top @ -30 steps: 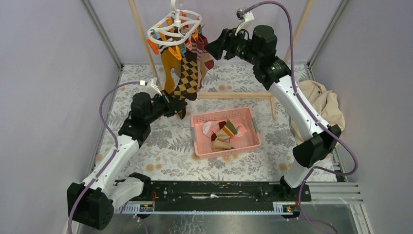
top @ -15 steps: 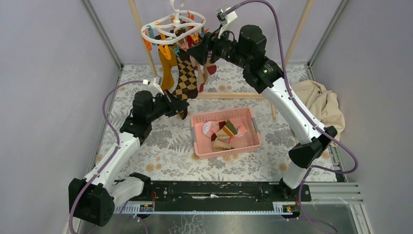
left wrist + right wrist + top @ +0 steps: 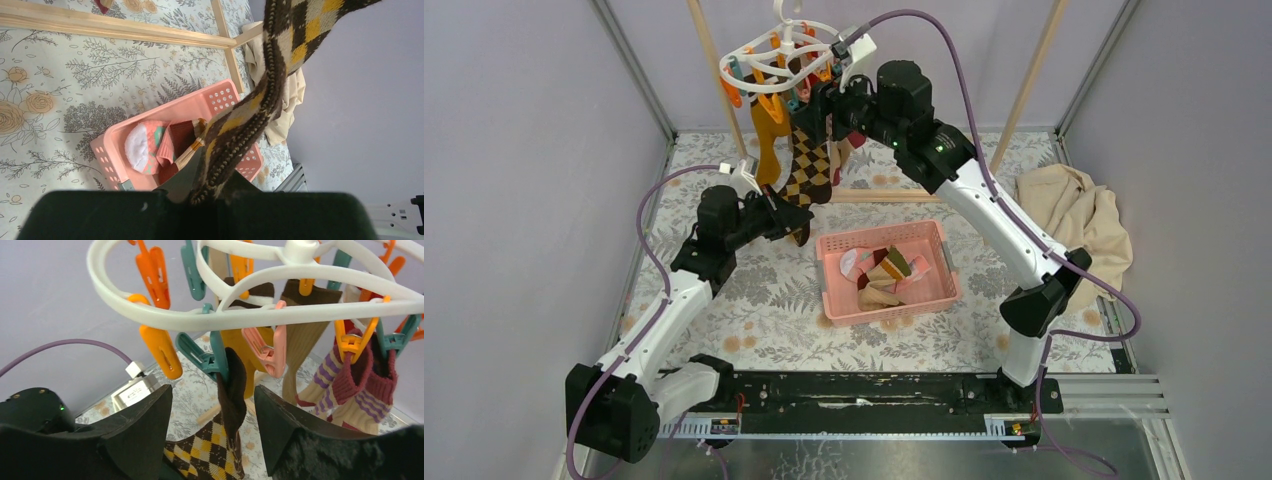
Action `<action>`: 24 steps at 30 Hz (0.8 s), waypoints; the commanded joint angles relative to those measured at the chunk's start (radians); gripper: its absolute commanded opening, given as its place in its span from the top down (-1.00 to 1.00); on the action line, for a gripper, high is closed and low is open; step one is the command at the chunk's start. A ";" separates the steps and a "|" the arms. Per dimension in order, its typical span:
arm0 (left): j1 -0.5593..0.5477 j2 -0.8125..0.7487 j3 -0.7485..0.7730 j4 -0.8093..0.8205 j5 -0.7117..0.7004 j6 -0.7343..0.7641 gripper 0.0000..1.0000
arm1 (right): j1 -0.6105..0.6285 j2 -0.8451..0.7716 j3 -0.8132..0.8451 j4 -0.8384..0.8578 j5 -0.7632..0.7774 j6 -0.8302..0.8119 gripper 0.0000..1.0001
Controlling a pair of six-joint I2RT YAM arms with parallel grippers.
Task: Remove the socks clipped to the hanger
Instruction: Remove the sock from the hanger.
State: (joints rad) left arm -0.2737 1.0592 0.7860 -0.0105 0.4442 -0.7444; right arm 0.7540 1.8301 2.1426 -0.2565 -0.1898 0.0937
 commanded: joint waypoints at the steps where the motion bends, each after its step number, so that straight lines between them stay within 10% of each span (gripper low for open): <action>1: 0.005 0.001 0.016 0.018 0.024 0.017 0.85 | 0.012 -0.004 0.052 0.036 0.069 -0.029 -0.36; 24: 0.006 0.006 0.024 0.014 0.038 0.026 0.85 | 0.012 0.051 0.103 0.091 0.128 -0.043 -0.35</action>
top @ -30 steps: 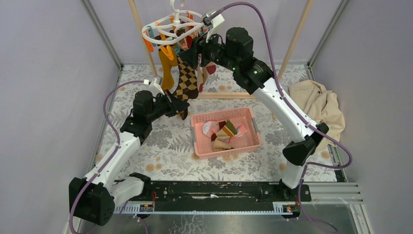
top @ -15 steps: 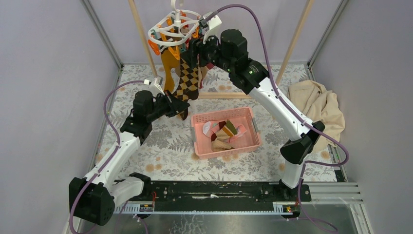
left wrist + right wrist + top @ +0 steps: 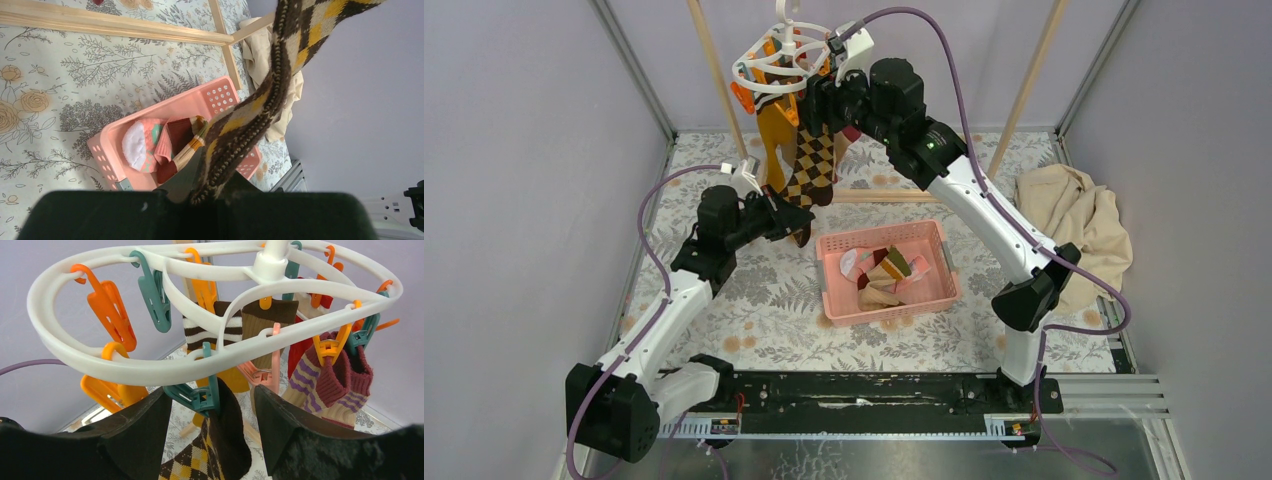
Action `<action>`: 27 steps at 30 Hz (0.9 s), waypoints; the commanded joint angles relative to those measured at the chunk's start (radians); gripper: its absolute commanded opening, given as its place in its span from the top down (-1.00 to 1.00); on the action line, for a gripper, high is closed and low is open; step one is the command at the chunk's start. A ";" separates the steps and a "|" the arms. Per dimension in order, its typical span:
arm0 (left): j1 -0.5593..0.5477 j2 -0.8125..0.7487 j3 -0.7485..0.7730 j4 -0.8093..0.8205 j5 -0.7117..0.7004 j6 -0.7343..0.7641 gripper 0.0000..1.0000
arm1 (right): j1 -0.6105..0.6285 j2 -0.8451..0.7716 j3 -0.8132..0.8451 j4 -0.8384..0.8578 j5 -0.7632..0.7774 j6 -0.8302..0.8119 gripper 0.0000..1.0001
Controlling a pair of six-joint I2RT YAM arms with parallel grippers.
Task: Remove the socks clipped to the hanger
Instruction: Remove the sock from the hanger.
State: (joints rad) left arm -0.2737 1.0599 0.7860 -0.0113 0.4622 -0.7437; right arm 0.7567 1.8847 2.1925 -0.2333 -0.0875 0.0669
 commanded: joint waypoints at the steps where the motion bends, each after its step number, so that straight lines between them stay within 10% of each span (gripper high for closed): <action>1: 0.006 0.005 0.023 0.014 0.021 0.026 0.85 | 0.010 -0.004 0.051 0.071 0.028 -0.017 -0.35; 21: 0.005 0.009 0.021 0.014 0.024 0.033 0.85 | 0.009 -0.019 0.016 0.132 0.040 -0.020 -0.18; 27: 0.005 0.008 0.022 0.014 0.024 0.033 0.85 | 0.009 -0.029 -0.005 0.135 0.047 -0.020 0.40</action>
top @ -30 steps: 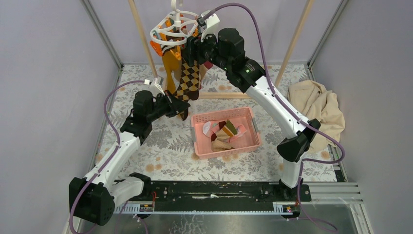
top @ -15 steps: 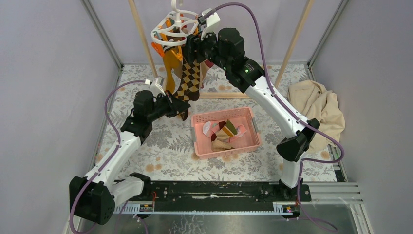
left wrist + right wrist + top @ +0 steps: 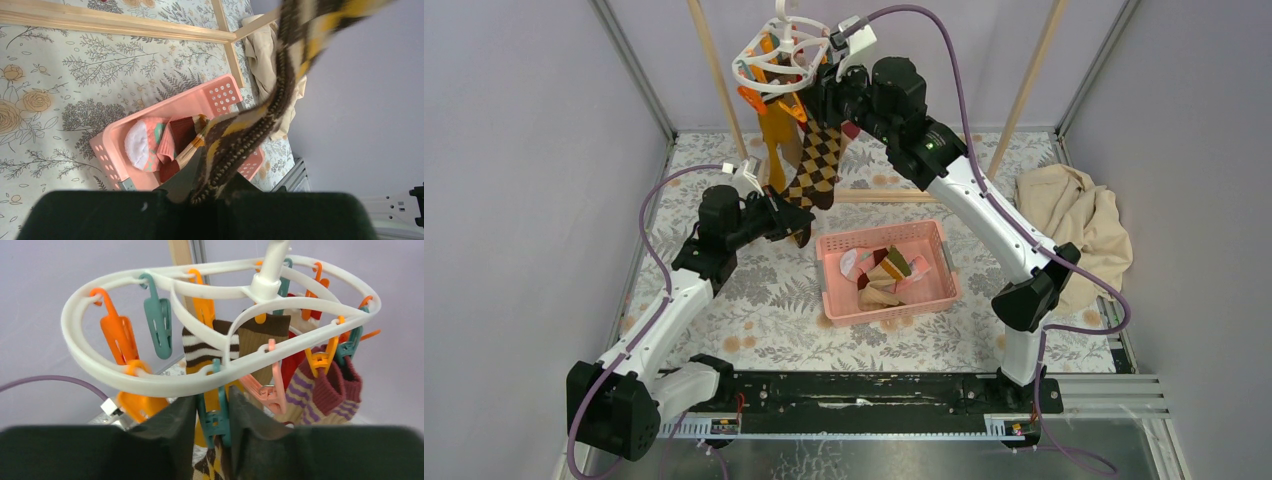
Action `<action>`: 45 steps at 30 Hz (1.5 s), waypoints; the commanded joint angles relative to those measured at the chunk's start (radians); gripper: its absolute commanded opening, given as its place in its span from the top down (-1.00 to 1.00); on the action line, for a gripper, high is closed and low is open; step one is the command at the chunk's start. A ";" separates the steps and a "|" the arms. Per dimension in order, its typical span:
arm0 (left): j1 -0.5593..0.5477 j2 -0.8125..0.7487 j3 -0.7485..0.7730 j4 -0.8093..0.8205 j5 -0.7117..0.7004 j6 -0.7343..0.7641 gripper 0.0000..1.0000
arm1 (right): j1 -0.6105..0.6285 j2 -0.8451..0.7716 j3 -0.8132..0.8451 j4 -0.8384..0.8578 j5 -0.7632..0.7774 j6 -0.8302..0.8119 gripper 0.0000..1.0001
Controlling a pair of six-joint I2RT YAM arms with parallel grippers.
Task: Remove the socks clipped to the hanger
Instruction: Remove the sock from the hanger, then place the sock in the bin.
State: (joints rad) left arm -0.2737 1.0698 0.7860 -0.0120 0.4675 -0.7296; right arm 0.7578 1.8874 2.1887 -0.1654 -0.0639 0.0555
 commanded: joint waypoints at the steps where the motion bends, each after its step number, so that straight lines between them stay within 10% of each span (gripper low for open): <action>1: 0.005 -0.002 0.021 0.015 0.020 0.019 0.85 | 0.009 -0.033 -0.004 0.066 0.026 -0.010 0.55; 12: 0.005 -0.010 0.019 0.015 0.019 0.018 0.85 | 0.008 -0.049 -0.035 0.073 0.036 -0.007 0.65; 29: 0.004 -0.018 0.066 -0.006 0.060 -0.025 0.85 | 0.009 -0.138 -0.175 0.105 0.059 0.004 -0.51; 45: -0.093 0.019 0.176 -0.004 0.085 -0.097 0.82 | 0.007 -0.454 -0.563 0.069 0.269 0.023 -0.75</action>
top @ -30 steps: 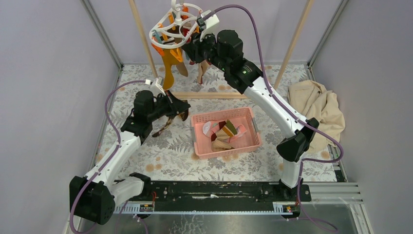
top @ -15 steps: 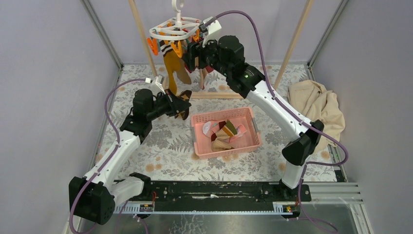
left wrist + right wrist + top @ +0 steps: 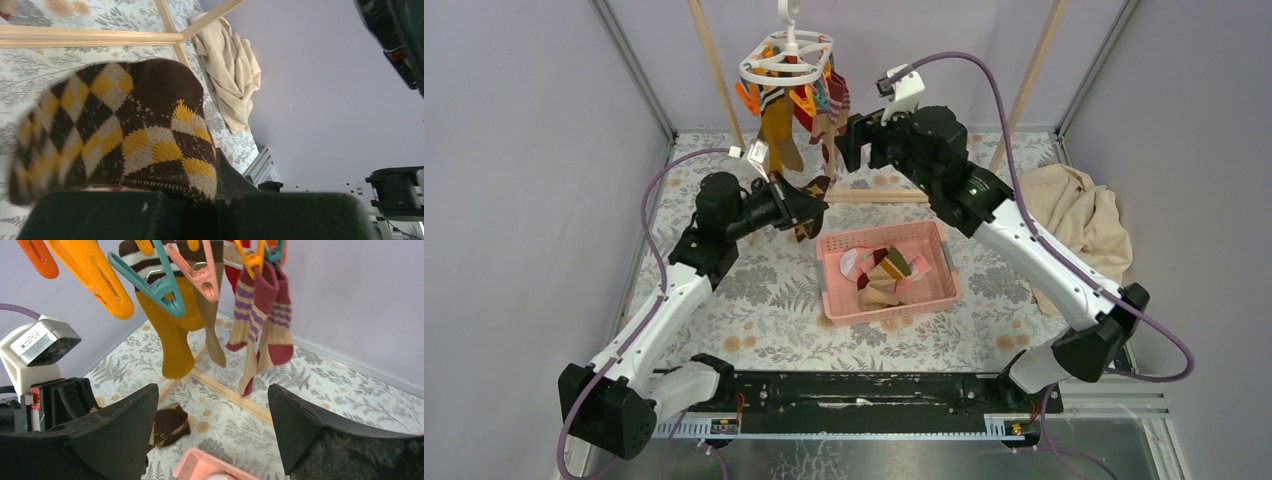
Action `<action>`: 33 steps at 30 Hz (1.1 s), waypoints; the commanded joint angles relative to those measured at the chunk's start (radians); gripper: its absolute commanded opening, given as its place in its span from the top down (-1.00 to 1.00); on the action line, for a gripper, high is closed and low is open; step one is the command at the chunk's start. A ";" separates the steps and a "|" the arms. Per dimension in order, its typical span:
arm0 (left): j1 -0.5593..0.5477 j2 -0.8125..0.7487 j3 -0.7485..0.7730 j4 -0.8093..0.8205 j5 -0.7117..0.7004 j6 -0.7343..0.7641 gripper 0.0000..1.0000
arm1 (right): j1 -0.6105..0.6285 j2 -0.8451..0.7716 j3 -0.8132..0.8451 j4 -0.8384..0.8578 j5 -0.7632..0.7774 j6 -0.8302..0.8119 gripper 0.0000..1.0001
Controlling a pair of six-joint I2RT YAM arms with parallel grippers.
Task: Remove the socks clipped to the hanger
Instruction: Place the sock in the bin.
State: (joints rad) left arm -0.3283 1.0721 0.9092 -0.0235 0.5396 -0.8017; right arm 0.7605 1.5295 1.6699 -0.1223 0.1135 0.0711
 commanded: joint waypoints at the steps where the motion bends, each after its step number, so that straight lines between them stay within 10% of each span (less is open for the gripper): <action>1: -0.052 0.023 0.061 0.008 0.007 -0.027 0.82 | 0.002 -0.112 -0.062 0.013 0.111 0.006 -0.76; 16: -0.285 0.160 0.132 0.021 -0.127 -0.040 0.81 | -0.099 -0.252 -0.142 -0.186 0.177 0.080 -0.79; 33: -0.299 0.217 -0.128 0.153 -0.176 -0.037 0.54 | -0.116 -0.313 -0.293 -0.183 0.094 0.143 -0.79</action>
State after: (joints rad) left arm -0.6239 1.2583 0.8204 0.0166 0.3569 -0.8368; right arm 0.6518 1.2388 1.3903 -0.3325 0.2413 0.1829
